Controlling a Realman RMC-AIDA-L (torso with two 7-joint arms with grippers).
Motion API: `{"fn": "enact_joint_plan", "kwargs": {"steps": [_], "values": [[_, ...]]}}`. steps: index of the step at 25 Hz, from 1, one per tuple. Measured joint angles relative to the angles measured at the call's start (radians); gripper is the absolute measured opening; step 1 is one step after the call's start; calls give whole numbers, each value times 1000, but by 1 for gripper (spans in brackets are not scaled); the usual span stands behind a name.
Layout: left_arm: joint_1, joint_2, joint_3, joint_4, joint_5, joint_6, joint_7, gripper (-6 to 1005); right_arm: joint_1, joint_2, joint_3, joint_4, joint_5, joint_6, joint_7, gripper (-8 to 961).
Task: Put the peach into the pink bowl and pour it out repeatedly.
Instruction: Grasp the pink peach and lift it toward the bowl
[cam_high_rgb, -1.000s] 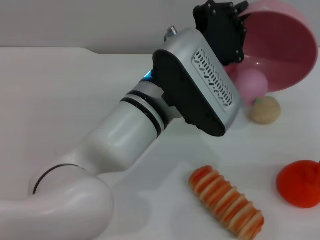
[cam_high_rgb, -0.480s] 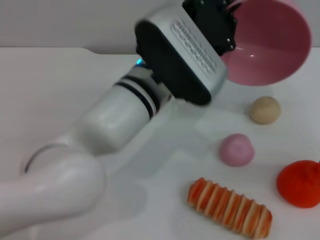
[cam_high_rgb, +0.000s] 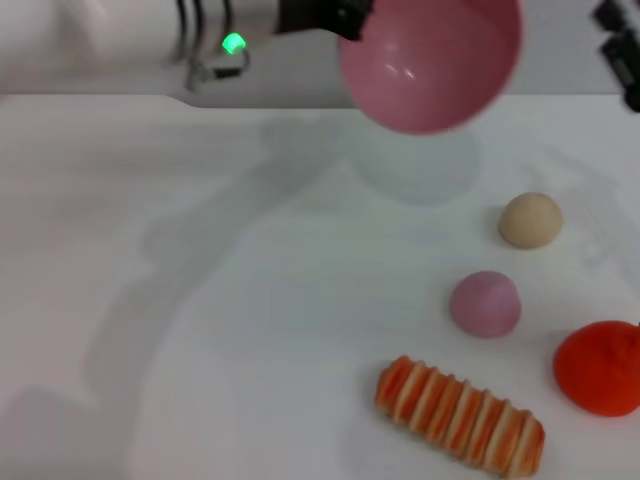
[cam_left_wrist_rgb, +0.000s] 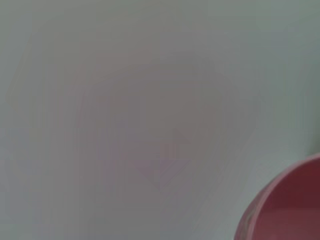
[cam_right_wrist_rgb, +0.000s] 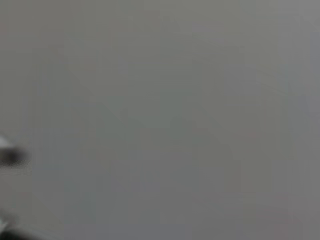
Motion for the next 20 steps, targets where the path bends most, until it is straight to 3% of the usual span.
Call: {"fn": "enact_joint_plan", "kwargs": {"steps": [2,3,4,5,7,10,16,20], "values": [[-76,6,-181,-76,85,155,-34,41,-5,1,0,-62,-104,-5,67,309],[-76,6,-181,-76,85,155,-34,41,-7,2,0,-92,-155,-9,102,307],[-103,7,-258,-97,156,215,-58,41,-10,2,0,-136,-229,-11,158,306],[-141,11,-376,-105,318,320,-120,41,-13,2,0,-183,-302,-13,218,305],[-150,21,-423,-82,412,406,-165,41,-13,3,0,-263,-436,-18,340,303],[-140,37,-458,-68,443,476,-182,41,-13,4,-4,-424,-657,-66,555,300],[-98,52,-477,-72,454,500,-201,41,35,5,-27,-722,-991,-221,978,293],[-87,53,-477,-76,455,505,-201,41,108,5,-53,-875,-1267,-278,1260,288]]}}
